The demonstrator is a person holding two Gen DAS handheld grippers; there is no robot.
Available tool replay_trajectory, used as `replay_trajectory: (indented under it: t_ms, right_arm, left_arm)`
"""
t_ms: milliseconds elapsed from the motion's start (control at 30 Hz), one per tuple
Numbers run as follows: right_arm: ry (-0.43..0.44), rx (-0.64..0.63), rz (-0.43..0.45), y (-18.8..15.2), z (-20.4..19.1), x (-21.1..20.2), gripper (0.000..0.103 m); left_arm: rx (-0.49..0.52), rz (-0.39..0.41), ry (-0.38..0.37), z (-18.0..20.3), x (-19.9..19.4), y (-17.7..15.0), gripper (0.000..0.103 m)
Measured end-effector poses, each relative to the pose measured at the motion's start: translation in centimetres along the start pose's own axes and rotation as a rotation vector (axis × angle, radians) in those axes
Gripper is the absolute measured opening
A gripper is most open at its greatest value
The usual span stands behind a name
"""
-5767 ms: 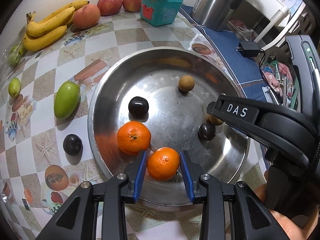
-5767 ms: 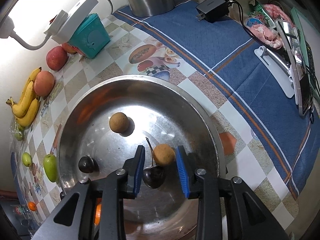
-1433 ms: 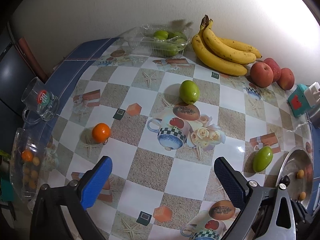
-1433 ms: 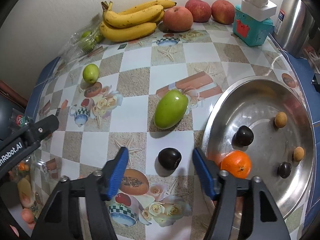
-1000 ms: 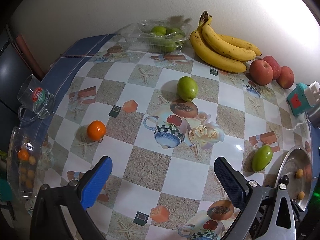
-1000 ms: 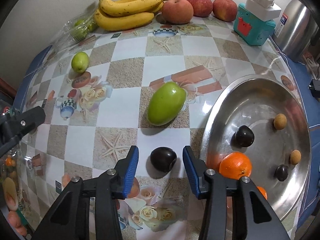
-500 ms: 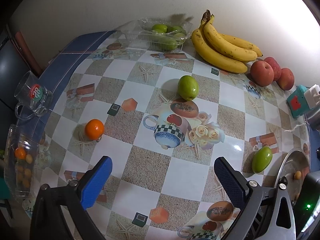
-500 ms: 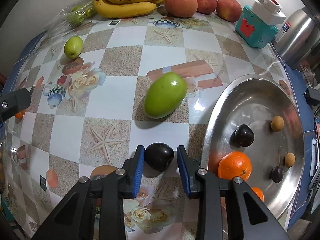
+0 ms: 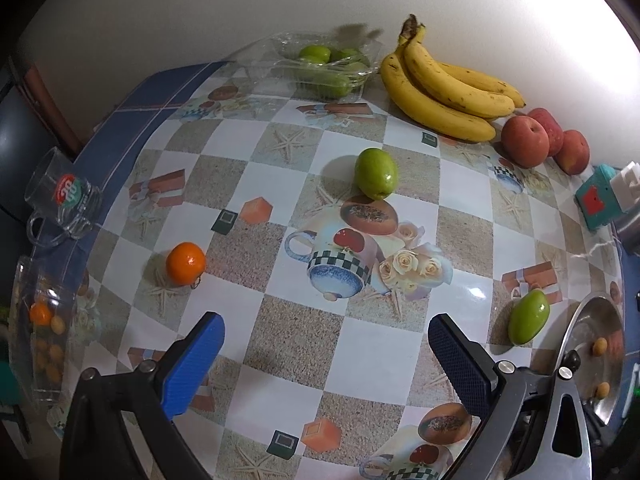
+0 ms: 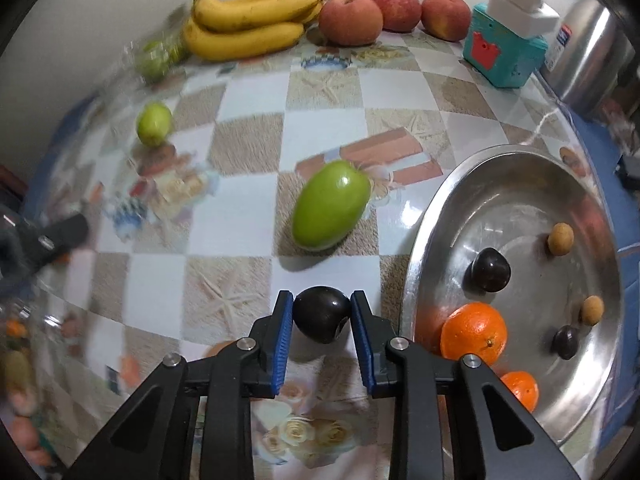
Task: Organize fruits
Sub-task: 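Grasp a loose tangerine with the left gripper while the right holds the plum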
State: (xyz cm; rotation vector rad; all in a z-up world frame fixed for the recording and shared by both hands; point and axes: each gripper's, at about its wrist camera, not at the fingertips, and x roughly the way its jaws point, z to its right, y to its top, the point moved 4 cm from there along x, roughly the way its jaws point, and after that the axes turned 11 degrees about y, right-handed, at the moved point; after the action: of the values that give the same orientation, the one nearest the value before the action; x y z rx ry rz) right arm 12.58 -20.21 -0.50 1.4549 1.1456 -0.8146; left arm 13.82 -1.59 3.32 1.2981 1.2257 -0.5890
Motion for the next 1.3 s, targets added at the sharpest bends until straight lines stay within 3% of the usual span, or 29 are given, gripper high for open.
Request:
replay_trajectory:
  t_ms: [300,433,567,700,833,900,1167,1300]
  right_arm:
    - [0.029,0.071,0.096,0.7,1.3,-2.7,0.03]
    - [0.015,0.071,0.115,1.1,1.0,-3.0,0.03]
    - [0.006,0.053,0.111,1.0,0.0,-2.7,0.03]
    - [-0.001,0.016,0.091,0.8,-1.4,-1.9,0.03]
    - [-0.001,0.002,0.08,0.7,-2.2,-1.4,0.03]
    - [-0.003,-0.001,0.078,0.6,-2.4,-1.3,0.03]
    - [0.002,-0.01,0.069,0.5,-3.0,-1.0,0.03]
    - [0.008,-0.003,0.07,0.5,-2.9,-1.0,0.03]
  left_arm:
    - [0.102,0.09,-0.028,1.6,-1.1,0.6,0.103]
    - [0.128,0.142,0.028,0.5,-0.9,1.6,0.102]
    - [0.082,0.113,0.08,-2.5,1.2,2.2,0.095]
    - [0.011,0.035,0.157,-6.7,4.2,2.2,0.089]
    - [-0.04,-0.008,0.15,-9.1,6.2,2.0,0.086]
    - [-0.054,-0.03,0.159,-9.7,7.0,1.8,0.076]
    - [-0.037,-0.036,0.167,-8.9,8.4,2.0,0.067]
    - [-0.043,-0.047,0.173,-9.1,9.0,2.1,0.051]
